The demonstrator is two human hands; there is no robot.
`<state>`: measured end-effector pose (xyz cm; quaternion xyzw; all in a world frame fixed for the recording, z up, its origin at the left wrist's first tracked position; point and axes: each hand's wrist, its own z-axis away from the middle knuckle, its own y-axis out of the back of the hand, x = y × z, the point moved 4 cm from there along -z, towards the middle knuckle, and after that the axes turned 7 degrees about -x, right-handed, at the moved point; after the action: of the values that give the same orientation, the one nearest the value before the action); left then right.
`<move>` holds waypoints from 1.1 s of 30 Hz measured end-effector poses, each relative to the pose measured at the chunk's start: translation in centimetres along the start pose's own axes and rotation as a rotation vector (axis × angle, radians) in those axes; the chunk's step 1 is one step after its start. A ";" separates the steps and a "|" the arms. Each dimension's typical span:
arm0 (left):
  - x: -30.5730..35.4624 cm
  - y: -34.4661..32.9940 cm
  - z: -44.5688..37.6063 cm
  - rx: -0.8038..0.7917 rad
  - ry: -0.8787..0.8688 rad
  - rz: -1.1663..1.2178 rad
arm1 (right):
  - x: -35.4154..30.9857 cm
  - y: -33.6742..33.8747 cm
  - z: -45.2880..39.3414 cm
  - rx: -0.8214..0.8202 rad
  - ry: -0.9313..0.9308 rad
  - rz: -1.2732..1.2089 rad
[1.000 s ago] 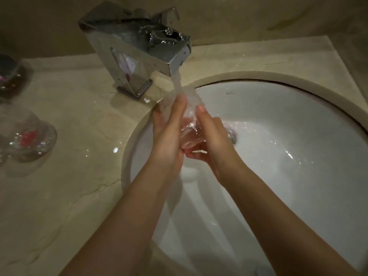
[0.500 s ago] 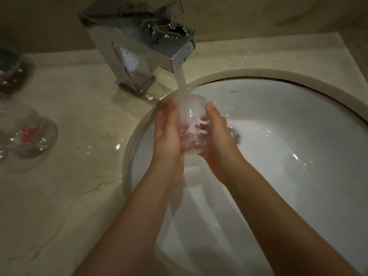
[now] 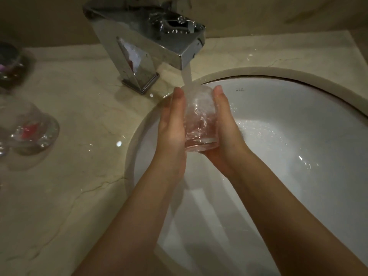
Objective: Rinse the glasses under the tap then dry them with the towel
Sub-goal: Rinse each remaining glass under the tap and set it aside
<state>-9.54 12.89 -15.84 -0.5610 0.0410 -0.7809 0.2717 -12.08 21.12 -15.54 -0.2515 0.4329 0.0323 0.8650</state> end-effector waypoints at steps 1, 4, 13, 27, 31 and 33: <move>-0.1 0.0 -0.1 -0.006 0.014 -0.004 | -0.1 -0.2 0.2 -0.015 -0.002 -0.038; -0.2 0.2 -0.2 0.025 0.018 -0.052 | -0.4 -0.3 0.2 -0.004 0.035 0.102; -0.3 0.2 -0.1 -0.006 0.065 -0.073 | 0.2 0.2 -0.1 0.205 0.006 0.183; 1.3 -0.1 0.8 -0.096 0.024 -0.172 | -1.8 1.1 0.8 0.175 -0.039 0.368; 2.5 0.0 2.3 -0.030 0.043 -0.232 | -4.1 0.8 1.9 0.180 0.011 0.528; 3.1 -0.2 3.0 -0.029 0.068 -0.238 | -6.4 0.0 2.5 0.204 0.153 0.511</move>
<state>-7.67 12.35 -12.00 -0.5390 -0.0055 -0.8255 0.1675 -14.18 23.30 -9.38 -0.0475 0.5475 0.1866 0.8144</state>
